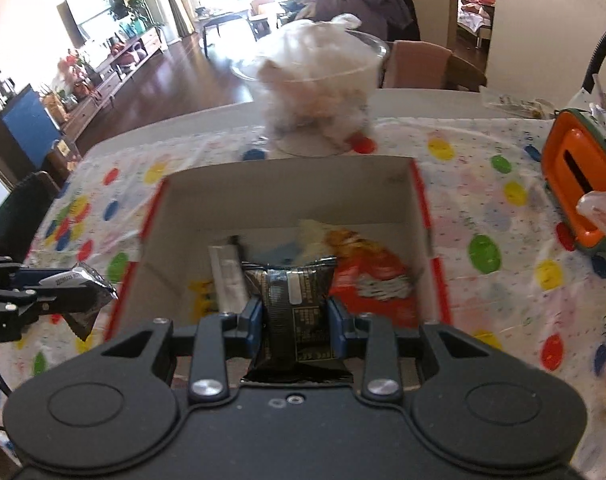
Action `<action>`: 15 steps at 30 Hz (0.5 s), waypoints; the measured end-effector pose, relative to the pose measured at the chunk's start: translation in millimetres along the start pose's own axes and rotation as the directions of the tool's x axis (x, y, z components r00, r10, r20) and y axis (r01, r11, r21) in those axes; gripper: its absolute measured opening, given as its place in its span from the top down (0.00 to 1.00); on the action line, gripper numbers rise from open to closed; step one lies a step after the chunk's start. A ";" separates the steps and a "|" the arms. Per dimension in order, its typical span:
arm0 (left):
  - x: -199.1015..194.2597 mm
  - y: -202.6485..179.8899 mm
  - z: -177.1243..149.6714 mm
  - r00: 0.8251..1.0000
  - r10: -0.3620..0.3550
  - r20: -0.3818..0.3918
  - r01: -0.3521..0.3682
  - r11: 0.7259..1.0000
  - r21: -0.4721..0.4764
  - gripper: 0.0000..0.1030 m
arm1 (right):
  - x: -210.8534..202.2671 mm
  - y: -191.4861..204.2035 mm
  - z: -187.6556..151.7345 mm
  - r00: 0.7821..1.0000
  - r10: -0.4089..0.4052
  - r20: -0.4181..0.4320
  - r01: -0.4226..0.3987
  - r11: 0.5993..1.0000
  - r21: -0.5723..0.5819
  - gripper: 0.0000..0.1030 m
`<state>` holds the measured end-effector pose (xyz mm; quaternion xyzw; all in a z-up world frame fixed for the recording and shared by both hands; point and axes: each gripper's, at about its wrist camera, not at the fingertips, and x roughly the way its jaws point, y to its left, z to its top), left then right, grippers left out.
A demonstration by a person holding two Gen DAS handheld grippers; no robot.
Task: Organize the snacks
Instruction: 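Carry the chocolate bar with the right gripper while the left carries the silver packet into the box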
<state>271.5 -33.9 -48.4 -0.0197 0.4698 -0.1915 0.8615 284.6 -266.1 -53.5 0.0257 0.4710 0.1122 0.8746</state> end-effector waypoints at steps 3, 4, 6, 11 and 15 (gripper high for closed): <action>22.6 -17.9 6.8 0.999 0.014 -0.030 -0.013 1.000 0.026 0.67 | 12.1 -13.0 5.2 1.000 -0.016 -0.016 0.016 1.000 -0.014 0.69; 30.5 -23.5 8.2 0.999 0.022 -0.038 -0.020 0.999 0.041 0.67 | 15.3 -16.2 7.1 1.000 -0.017 -0.020 0.017 1.000 -0.020 0.69; 45.7 -30.5 10.1 0.997 0.030 -0.066 -0.026 0.998 0.060 0.67 | 23.3 -20.3 13.5 1.000 -0.018 -0.023 0.017 0.999 -0.032 0.69; 76.3 -44.3 11.5 0.991 0.056 -0.119 -0.046 0.995 0.083 0.67 | 45.9 -17.9 31.5 0.999 0.003 -0.044 -0.007 0.997 -0.082 0.69; 93.9 -53.8 10.2 0.987 0.076 -0.143 -0.061 0.993 0.105 0.67 | 67.5 -8.5 37.6 0.996 0.026 -0.082 -0.037 0.991 -0.125 0.69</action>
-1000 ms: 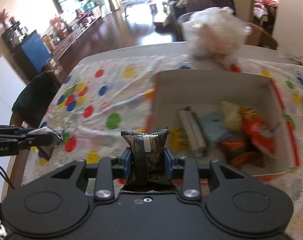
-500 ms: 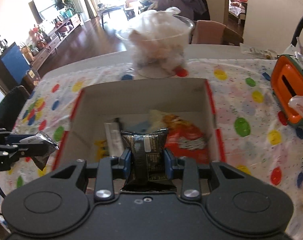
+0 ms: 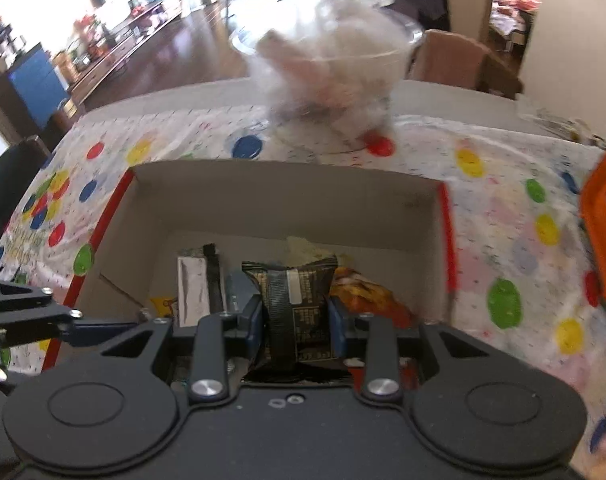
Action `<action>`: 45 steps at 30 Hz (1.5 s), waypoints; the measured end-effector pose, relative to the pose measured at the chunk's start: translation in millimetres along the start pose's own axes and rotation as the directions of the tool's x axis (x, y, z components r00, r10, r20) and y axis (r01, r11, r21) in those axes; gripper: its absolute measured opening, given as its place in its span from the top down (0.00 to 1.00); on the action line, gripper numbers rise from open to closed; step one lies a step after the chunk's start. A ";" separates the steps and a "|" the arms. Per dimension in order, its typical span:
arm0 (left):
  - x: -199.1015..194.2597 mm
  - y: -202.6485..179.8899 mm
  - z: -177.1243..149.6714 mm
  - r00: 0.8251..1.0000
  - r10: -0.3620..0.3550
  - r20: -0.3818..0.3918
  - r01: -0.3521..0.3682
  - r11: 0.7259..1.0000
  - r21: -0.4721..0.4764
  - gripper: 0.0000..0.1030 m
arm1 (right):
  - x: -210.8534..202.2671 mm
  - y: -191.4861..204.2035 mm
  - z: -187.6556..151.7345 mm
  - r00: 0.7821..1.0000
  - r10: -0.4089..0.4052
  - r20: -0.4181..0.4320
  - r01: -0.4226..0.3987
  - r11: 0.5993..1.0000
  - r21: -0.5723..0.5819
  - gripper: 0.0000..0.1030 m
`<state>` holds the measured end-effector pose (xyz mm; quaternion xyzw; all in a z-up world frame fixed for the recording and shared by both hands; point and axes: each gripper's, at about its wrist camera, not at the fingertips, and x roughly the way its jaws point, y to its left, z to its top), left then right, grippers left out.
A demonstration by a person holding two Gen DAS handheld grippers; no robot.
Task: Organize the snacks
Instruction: 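Carry the chocolate bar with the right gripper while the left carries the silver packet into the box, then open the right gripper inside the box while the left releases the silver packet, then withdraw both open grippers from the box toward the last snacks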
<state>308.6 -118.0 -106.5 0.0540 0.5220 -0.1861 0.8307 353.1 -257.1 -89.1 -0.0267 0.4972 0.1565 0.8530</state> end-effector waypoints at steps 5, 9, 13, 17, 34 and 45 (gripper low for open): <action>16.7 -7.0 0.5 0.999 0.027 -0.031 -0.026 1.000 0.016 0.67 | 17.4 4.2 -1.6 0.999 0.001 -0.038 -0.002 1.000 -0.030 0.69; 27.4 -9.1 0.4 0.997 0.046 -0.069 -0.044 0.999 0.024 0.67 | 22.8 6.2 -2.6 0.999 0.004 -0.052 -0.007 0.999 -0.049 0.68; 36.3 -8.1 1.3 0.994 0.047 -0.099 -0.046 0.999 0.010 0.67 | 25.5 4.7 -2.7 0.998 0.014 -0.060 -0.017 0.999 -0.042 0.66; 40.4 -8.4 0.2 0.992 0.064 -0.107 -0.063 0.998 0.011 0.66 | 23.8 0.6 -3.1 0.998 0.013 -0.059 -0.015 1.000 -0.027 0.64; 7.1 7.1 -8.2 1.000 0.012 -0.015 -0.013 0.998 -0.066 0.48 | -15.0 2.9 -16.1 0.999 0.035 -0.016 -0.035 0.999 -0.002 0.56; -37.1 20.9 -21.6 0.997 0.000 0.073 0.007 0.995 -0.104 0.43 | -53.3 13.3 -27.0 0.997 0.062 0.046 -0.063 0.998 0.019 0.39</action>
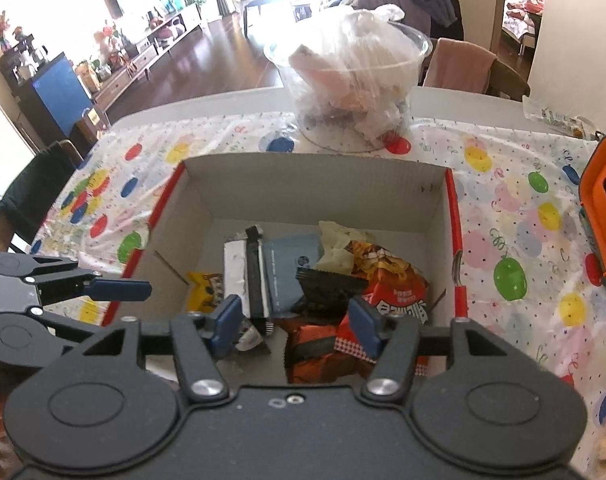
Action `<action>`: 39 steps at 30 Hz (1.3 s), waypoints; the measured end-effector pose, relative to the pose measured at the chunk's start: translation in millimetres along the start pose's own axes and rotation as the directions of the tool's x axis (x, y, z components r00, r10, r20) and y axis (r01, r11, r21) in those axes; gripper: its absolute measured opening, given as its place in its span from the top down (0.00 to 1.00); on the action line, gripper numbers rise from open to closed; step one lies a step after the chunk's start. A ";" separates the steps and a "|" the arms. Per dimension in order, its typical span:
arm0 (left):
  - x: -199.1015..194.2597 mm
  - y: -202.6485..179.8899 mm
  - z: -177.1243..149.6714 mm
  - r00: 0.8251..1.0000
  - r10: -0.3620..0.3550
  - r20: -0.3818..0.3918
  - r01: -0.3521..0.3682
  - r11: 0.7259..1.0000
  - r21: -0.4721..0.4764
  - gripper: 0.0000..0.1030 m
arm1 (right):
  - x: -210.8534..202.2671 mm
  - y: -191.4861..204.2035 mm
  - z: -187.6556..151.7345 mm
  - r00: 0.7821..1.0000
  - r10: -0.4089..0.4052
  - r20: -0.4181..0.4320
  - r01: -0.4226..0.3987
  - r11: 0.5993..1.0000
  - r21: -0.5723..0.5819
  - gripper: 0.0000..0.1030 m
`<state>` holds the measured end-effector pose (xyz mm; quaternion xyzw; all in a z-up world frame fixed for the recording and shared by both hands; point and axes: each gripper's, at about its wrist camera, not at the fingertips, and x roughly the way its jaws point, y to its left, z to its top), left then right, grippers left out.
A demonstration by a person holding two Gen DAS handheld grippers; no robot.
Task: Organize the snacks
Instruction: 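Withdraw both open grippers from the box toward the last snacks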
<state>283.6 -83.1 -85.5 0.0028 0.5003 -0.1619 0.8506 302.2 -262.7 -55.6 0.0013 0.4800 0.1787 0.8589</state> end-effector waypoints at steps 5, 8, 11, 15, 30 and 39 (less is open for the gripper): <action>-21.5 10.5 -6.5 0.999 -0.002 0.045 0.003 1.000 -0.011 0.35 | -13.4 7.5 -5.1 0.999 0.026 0.036 -0.027 0.999 0.023 0.25; -33.4 18.1 -11.0 0.997 0.001 0.074 0.000 1.000 -0.014 0.34 | -18.7 15.2 -8.0 0.998 0.034 0.054 -0.036 0.999 0.025 0.20; -44.8 27.1 -15.9 0.995 0.008 0.096 -0.006 1.000 -0.024 0.32 | -24.1 24.6 -11.0 0.997 0.042 0.072 -0.043 0.999 0.019 0.15; -62.0 42.9 -24.8 0.990 0.011 0.139 -0.004 0.999 -0.046 0.26 | -32.6 42.7 -17.4 0.990 0.070 0.119 -0.070 0.998 -0.007 0.09; -109.9 121.4 -68.1 0.974 0.078 0.214 -0.056 0.993 -0.107 0.21 | -19.1 140.0 -30.9 0.980 0.119 0.158 -0.104 0.990 -0.096 0.00; -125.4 195.8 -93.8 0.976 0.114 0.184 -0.094 0.989 -0.117 0.20 | 6.3 199.4 -31.2 0.981 0.085 0.175 -0.063 0.990 -0.127 0.00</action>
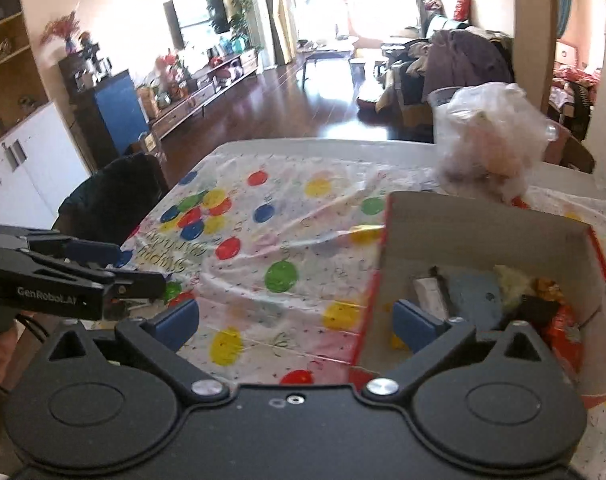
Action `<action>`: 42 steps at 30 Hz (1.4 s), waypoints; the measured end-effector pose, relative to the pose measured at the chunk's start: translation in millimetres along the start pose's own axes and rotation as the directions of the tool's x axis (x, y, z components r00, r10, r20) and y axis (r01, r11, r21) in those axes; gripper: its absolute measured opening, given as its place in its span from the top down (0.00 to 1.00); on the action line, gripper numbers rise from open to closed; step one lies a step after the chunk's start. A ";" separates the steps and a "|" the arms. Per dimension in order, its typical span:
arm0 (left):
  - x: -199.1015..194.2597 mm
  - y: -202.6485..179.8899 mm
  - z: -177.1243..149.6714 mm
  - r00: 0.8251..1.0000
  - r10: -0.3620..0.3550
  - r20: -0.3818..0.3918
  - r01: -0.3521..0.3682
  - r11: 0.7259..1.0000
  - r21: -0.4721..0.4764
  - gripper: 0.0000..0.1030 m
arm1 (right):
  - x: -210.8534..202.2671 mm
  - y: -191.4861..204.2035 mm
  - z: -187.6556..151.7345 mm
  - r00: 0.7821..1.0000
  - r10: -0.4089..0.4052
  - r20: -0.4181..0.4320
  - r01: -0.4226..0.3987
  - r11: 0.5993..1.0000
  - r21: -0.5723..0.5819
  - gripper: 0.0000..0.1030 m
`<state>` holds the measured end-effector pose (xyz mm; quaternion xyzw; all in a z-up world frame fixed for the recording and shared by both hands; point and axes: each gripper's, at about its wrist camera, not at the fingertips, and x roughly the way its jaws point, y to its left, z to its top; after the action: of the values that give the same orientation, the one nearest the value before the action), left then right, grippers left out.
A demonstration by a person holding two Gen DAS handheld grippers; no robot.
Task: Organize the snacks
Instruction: 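Withdraw both open grippers from the box toward the last snacks, then grasp the white-and-blue biscuit packet with the right gripper while the left grasps the chocolate lollipop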
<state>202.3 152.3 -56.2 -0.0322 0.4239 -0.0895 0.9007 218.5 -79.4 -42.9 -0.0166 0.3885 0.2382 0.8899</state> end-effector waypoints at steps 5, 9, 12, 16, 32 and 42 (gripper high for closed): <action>-0.7 43.7 -6.3 0.999 -0.021 -0.029 0.023 0.998 0.056 0.20 | 21.0 25.3 2.4 0.999 0.037 -0.038 -0.038 0.999 -0.028 0.00; 6.2 78.6 -11.0 0.998 -0.025 -0.064 0.030 0.996 0.078 0.20 | 38.7 46.0 4.5 0.996 0.042 -0.073 -0.045 0.998 -0.041 0.00; 10.7 102.5 -19.4 0.997 -0.003 -0.076 0.006 0.999 0.046 0.20 | 53.1 61.6 8.0 0.994 0.059 -0.096 -0.067 0.995 -0.075 0.00; 10.0 124.8 -35.4 0.997 0.057 -0.056 -0.059 0.998 -0.029 0.20 | 75.7 85.3 17.5 0.990 0.088 -0.114 -0.106 0.981 -0.164 0.00; 10.2 157.9 -85.7 0.992 0.114 -0.061 -0.123 0.977 -0.175 0.20 | 205.3 174.5 52.3 0.888 0.243 -0.390 -0.429 0.743 -0.514 0.11; 29.8 159.1 -81.8 0.994 -0.001 -0.108 0.004 1.000 0.024 0.21 | 251.5 201.6 47.8 0.818 0.243 -0.521 -0.544 0.619 -0.566 0.23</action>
<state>179.3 304.3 -152.4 -0.0170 0.4708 -0.0973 0.8767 310.2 212.8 -154.2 -0.3084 0.4346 0.5507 0.6424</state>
